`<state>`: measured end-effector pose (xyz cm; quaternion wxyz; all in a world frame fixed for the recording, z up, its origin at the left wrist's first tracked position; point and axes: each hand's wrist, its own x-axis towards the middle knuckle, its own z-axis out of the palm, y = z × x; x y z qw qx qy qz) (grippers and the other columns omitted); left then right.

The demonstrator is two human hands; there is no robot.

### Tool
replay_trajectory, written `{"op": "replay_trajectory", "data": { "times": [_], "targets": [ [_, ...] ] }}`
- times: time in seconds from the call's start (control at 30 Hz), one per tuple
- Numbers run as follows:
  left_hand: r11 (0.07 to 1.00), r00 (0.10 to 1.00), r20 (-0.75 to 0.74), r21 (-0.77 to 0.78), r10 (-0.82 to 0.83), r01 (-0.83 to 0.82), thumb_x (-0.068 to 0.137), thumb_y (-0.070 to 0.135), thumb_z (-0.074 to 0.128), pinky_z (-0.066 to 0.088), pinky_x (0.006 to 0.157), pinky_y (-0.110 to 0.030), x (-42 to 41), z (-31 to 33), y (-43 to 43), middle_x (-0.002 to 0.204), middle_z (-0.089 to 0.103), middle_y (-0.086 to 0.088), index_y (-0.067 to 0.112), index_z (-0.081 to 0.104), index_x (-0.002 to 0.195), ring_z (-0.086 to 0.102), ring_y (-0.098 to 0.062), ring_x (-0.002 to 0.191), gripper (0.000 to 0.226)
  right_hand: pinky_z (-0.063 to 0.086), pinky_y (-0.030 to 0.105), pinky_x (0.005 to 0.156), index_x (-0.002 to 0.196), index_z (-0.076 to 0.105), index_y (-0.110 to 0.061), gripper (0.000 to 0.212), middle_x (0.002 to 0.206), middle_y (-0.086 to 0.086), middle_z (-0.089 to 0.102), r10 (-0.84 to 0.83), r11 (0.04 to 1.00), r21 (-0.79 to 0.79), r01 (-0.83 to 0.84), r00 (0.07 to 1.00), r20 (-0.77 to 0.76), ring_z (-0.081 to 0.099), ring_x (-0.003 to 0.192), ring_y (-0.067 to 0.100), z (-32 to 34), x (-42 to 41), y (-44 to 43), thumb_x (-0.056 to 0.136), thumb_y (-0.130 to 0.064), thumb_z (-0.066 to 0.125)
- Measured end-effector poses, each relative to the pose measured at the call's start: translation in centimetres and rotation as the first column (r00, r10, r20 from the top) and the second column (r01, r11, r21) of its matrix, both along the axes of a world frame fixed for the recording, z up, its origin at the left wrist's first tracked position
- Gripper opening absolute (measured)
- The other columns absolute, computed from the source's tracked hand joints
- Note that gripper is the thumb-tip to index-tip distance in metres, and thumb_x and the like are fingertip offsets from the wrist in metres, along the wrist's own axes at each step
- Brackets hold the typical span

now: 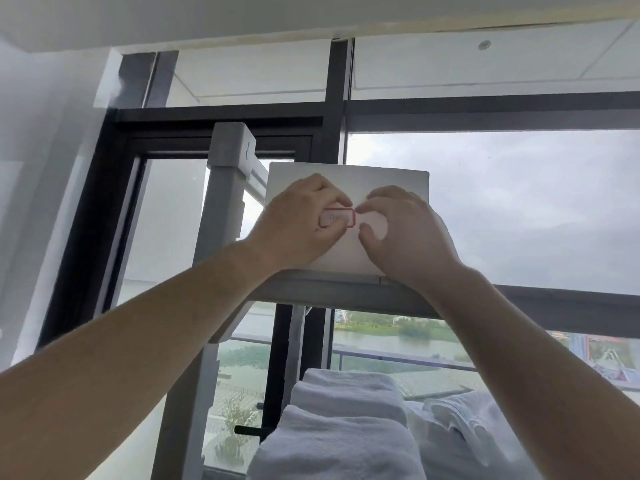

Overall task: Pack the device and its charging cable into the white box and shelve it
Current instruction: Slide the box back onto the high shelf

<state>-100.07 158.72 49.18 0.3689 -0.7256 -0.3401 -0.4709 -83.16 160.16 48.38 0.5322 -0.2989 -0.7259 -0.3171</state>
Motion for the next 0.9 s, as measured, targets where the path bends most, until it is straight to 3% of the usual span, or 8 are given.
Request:
{"op": "replay_trajectory", "data": {
  "times": [0.1,0.27,0.5,0.67,0.77,0.9],
  "targets": [
    [1.0,0.999,-0.035,-0.008,0.006,-0.006,0.085,0.031,0.057,0.038,0.086,-0.024,0.5,1.6,0.4,0.103,0.048,0.011,0.023,0.061,0.108,0.047,-0.009,0.1,0.025,0.044,0.03,0.084,0.105,0.066,-0.022,0.023,0.117,-0.005,0.057,-0.023,1.0,-0.008,0.023,1.0,0.004,0.051,0.107,0.016,1.5,0.7,0.1,0.083,-0.024,0.058],
    [0.999,0.999,-0.014,0.034,0.032,-0.031,0.083,0.034,0.062,0.044,0.087,-0.028,0.7,1.8,1.0,0.116,0.051,0.005,0.025,0.061,0.111,0.048,-0.01,0.104,0.029,0.04,0.027,0.085,0.103,0.067,-0.023,0.02,0.118,-0.004,0.057,-0.041,0.999,0.002,0.041,0.999,-0.001,0.05,0.11,0.018,2.4,1.4,0.3,0.084,-0.028,0.061],
    [0.987,0.988,0.03,0.041,0.153,-0.155,0.083,0.049,0.058,0.047,0.085,-0.035,0.4,3.0,1.6,0.143,0.035,0.005,0.025,0.034,0.138,0.046,-0.018,0.121,0.064,0.044,0.037,0.089,0.116,0.057,-0.032,0.031,0.139,-0.006,0.043,-0.129,0.991,-0.038,0.128,0.991,-0.04,0.038,0.125,0.021,3.5,0.0,0.7,0.086,-0.038,0.057],
    [0.992,0.992,0.031,0.035,0.124,-0.125,0.081,0.051,0.059,0.044,0.085,-0.032,0.1,3.3,1.8,0.134,0.043,0.003,0.02,0.033,0.139,0.046,-0.017,0.118,0.071,0.04,0.033,0.078,0.121,0.051,-0.03,0.035,0.13,-0.003,0.046,-0.133,0.991,-0.02,0.132,0.99,-0.045,0.038,0.117,0.019,3.5,-0.7,0.9,0.086,-0.034,0.057],
    [0.994,0.993,0.056,0.039,0.1,-0.103,0.077,0.051,0.063,0.042,0.088,-0.032,-0.1,3.5,1.7,0.13,0.045,0.003,0.02,0.034,0.138,0.042,-0.016,0.12,0.074,0.04,0.034,0.08,0.12,0.051,-0.031,0.035,0.127,-0.001,0.044,-0.141,0.99,-0.011,0.141,0.989,-0.048,0.036,0.116,0.02,3.8,-1.1,0.6,0.086,-0.033,0.058],
    [0.997,0.996,0.073,0.048,0.052,-0.055,0.073,0.054,0.065,0.036,0.082,-0.027,-0.7,3.9,1.2,0.125,0.047,0.004,0.02,0.037,0.134,0.04,-0.015,0.118,0.075,0.039,0.03,0.074,0.118,0.051,-0.033,0.033,0.125,-0.004,0.044,-0.138,0.99,0.021,0.14,0.989,-0.062,0.036,0.115,0.018,4.0,-1.3,0.3,0.086,-0.033,0.058]
  ]
}}
